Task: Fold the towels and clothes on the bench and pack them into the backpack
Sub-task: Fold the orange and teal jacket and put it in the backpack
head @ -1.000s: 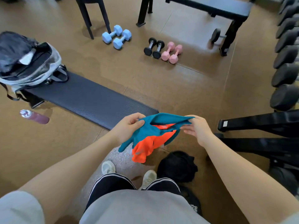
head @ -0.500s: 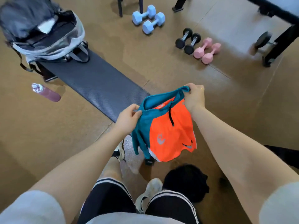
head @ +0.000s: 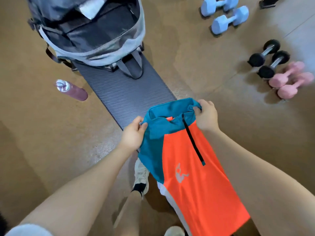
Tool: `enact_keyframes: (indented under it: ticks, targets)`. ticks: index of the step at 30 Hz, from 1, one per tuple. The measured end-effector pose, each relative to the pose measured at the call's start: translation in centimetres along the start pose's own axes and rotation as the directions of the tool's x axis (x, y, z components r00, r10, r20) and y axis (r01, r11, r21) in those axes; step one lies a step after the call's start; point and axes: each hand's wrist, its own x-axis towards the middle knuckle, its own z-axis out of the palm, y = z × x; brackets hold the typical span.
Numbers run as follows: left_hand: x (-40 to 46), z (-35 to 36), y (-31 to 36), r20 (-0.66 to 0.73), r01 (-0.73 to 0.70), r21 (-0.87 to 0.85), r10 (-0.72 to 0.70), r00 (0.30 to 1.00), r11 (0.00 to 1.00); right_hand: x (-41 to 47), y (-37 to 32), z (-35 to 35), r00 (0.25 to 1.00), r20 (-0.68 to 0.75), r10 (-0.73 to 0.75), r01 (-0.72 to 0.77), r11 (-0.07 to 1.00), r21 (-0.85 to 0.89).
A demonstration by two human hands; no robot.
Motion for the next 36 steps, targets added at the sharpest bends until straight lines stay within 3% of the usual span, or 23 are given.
enact_keyframes:
  ticks: [7, 13, 16, 18, 20, 22, 26, 30, 32, 36]
  targets:
    - [10.6, -7.8, -3.3, -0.275, 0.075, 0.040, -0.061, 0.960, 0.996, 10.0, -9.1, 7.9, 0.975, 0.107, -0.193, 0.198, 0.979, -0.039]
    - [16.5, -11.6, -5.7, -0.425, 0.100, 0.015, -0.084, 0.901, 0.995, 15.3, -14.1, 12.7, 0.913, 0.226, -0.338, 0.309, 0.938, 0.154]
    - [16.5, -10.0, -6.2, -0.490, 0.084, 0.260, 0.056, 0.870, 0.962, 14.4, -11.4, 12.7, 0.928, 0.218, -0.303, 0.276, 0.950, 0.147]
    - [15.1, -7.1, -5.8, -0.407, -0.031, 0.378, 0.196, 0.892, 0.925, 12.9, -7.5, 11.7, 0.953, 0.188, -0.239, 0.220, 0.969, 0.117]
    - [13.6, -3.5, -5.4, -0.214, -0.216, 0.463, 0.345, 0.914, 0.860, 10.9, -3.2, 10.1, 0.974, 0.202, -0.104, 0.106, 0.994, 0.001]
    - [12.6, 0.4, -5.6, -0.011, -0.381, 0.546, 0.461, 0.888, 0.746, 8.6, 0.9, 8.4, 0.971, 0.235, 0.045, -0.027, 0.996, -0.081]
    - [10.9, 5.8, -4.4, 0.333, -0.509, 0.654, 0.392, 0.858, 0.559, 4.5, 7.5, 6.4, 0.902, 0.324, 0.286, -0.224, 0.951, -0.214]
    - [8.9, 9.2, -5.2, 0.448, -0.560, 0.734, 0.347, 0.824, 0.384, -0.7, 12.4, 5.3, 0.882, 0.279, 0.381, -0.343, 0.923, -0.174]
    - [7.8, 10.9, -6.3, 0.506, -0.634, 0.719, 0.410, 0.759, 0.285, -3.5, 14.4, 4.5, 0.859, 0.217, 0.464, -0.454, 0.886, -0.098]
    - [3.9, 14.5, -7.1, 0.550, -0.794, 0.598, 0.666, 0.504, 0.107, -9.2, 18.8, 2.3, 0.768, 0.075, 0.636, -0.632, 0.772, -0.075]
